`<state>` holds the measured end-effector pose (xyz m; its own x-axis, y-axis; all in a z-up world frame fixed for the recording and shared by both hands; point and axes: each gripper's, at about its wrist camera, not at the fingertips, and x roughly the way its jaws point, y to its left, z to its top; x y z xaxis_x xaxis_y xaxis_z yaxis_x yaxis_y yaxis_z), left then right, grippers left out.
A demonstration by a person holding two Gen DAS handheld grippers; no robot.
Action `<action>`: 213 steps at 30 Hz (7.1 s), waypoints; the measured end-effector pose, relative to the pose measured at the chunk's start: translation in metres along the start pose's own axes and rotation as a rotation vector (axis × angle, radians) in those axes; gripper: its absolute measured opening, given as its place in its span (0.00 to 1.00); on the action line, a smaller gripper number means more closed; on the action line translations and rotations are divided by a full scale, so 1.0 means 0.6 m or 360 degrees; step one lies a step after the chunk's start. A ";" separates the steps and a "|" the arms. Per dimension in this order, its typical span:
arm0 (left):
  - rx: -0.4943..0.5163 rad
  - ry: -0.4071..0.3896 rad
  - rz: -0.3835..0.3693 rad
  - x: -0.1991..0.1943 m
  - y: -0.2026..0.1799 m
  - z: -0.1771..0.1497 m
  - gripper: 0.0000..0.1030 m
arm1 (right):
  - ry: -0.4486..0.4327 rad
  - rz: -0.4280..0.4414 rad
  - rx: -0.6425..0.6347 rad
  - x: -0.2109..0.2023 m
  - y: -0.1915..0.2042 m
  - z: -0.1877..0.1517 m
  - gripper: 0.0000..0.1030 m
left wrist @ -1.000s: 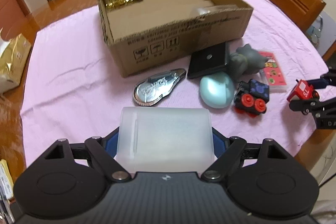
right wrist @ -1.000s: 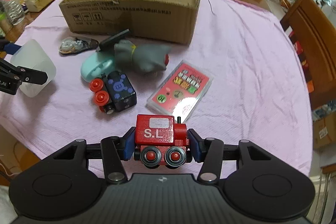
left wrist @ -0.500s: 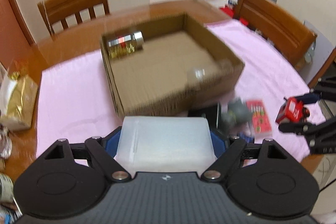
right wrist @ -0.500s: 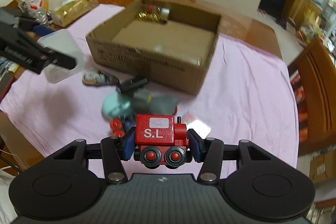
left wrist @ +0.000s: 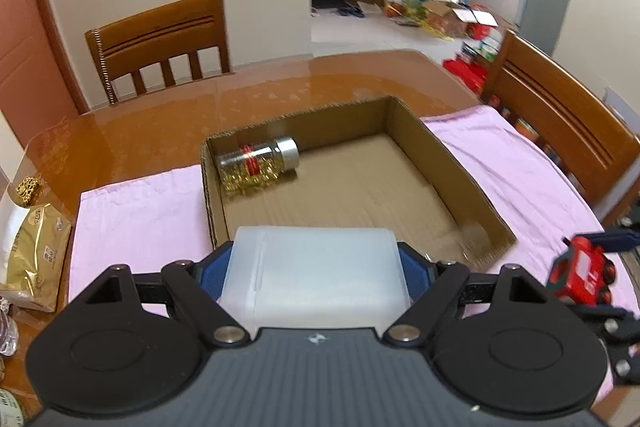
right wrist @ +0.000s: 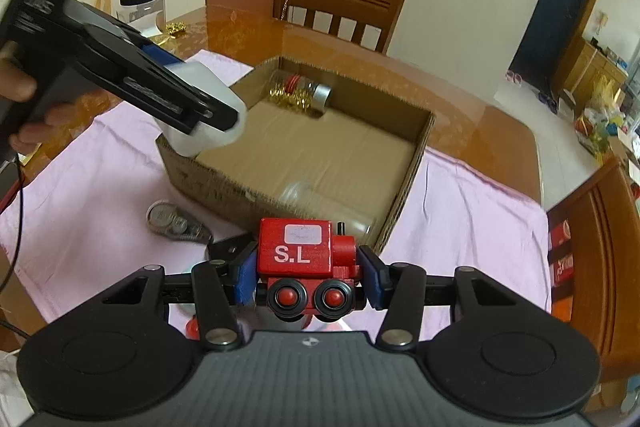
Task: Organize rigid objects
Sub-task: 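Place the white container in the box with the left tool while the right tool carries the train, then lower the red train into the box and open the right tool, then move the left tool toward the correction-tape roller while the right tool approaches the red card case, then grasp the correction-tape roller with the left tool while the right tool grasps the red card case, then carry the tape roller into the box and open the left tool while the right tool carries the card case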
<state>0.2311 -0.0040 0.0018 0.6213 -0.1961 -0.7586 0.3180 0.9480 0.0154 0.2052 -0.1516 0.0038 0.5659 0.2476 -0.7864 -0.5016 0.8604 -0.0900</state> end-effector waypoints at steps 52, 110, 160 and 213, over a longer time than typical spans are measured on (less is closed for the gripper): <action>-0.0554 0.0054 0.0377 -0.078 0.101 -0.178 0.98 | -0.0187 -0.0042 -0.0015 0.113 -0.052 0.159 1.00; -0.0535 0.0182 0.0264 -0.055 0.034 -0.231 0.98 | 0.0369 0.0115 -0.0074 0.123 0.072 -0.187 1.00; -0.0400 0.0229 0.0273 0.122 -0.001 -0.191 0.99 | 0.0279 0.0027 0.0232 0.140 0.005 -0.197 1.00; -0.0047 0.0327 0.0079 0.005 0.002 -0.136 0.87 | 0.0318 0.0143 0.0195 0.068 -0.035 -0.116 0.92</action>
<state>0.1751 0.0167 -0.0535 0.4757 -0.0966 -0.8743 0.2677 0.9627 0.0392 0.1934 -0.1902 -0.0690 0.3759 0.2434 -0.8941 -0.4543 0.8894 0.0511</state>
